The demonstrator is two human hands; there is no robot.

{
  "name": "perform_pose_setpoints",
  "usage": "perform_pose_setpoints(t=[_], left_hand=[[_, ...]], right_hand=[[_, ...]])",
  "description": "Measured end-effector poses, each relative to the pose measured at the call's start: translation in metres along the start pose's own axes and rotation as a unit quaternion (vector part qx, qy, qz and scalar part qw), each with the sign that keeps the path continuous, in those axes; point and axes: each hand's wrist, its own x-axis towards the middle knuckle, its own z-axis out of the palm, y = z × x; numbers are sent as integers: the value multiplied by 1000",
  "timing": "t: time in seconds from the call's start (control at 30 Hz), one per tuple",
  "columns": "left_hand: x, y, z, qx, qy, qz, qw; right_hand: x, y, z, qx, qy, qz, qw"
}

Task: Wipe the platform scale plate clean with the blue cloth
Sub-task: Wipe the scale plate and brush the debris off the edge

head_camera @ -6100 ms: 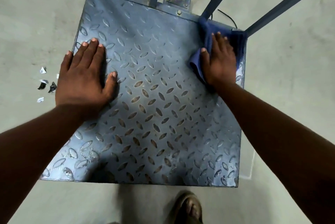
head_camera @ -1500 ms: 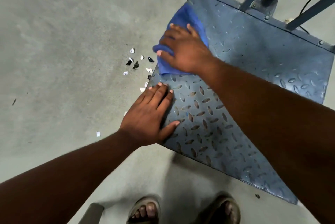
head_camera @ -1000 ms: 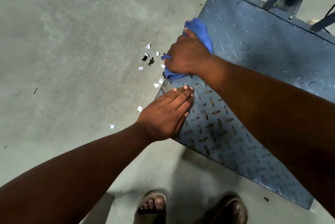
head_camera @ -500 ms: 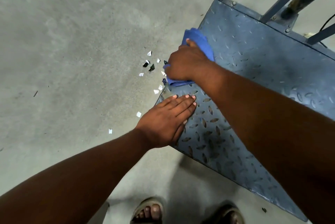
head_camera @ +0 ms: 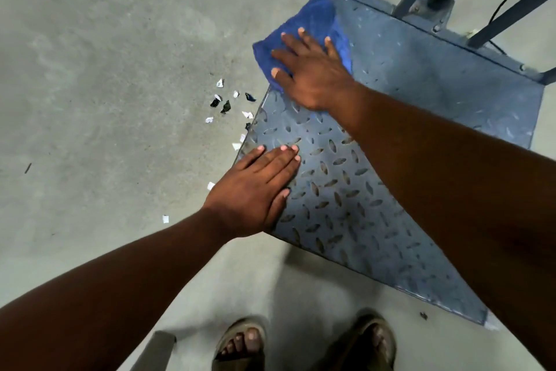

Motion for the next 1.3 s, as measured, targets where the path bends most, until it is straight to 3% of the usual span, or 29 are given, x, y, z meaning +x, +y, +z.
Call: perform_pose_setpoints(t=[0.1, 0.17, 0.3, 0.4, 0.6, 0.7, 0.83, 1.03, 1.13, 1.23, 1.3], left_hand=[[-2, 0, 2, 0, 0, -1, 1000], [-1, 0, 3, 0, 7, -5, 1000], [1, 1, 2, 6, 17, 4, 1000], [1, 1, 1, -1, 17, 8, 1000], [0, 0, 5, 4, 5, 0, 1000], [0, -1, 7, 3, 15, 3, 1000], [-1, -3, 7, 8, 16, 5, 1000], [0, -2, 7, 4, 16, 6, 1000], [0, -2, 6, 8, 11, 5, 1000], [2, 2, 2, 9, 13, -22, 1000], [2, 3, 0, 12, 5, -37, 999]], right_hand=[[1, 20, 2, 19, 31, 134, 990], [-14, 5, 4, -30, 80, 159, 984], [-50, -59, 15, -58, 70, -44, 995], [-44, -64, 23, -62, 65, -68, 994], [28, -14, -3, -14, 2, 30, 999], [55, 15, -22, 16, 5, 92, 996], [58, 41, -22, 22, 32, 101, 994], [-9, 104, -3, 27, 123, 210, 970], [-59, 142, 6, 34, 113, 268, 956], [-119, 180, 15, 76, 113, 394, 909], [-150, 191, 20, 76, 104, 418, 899]])
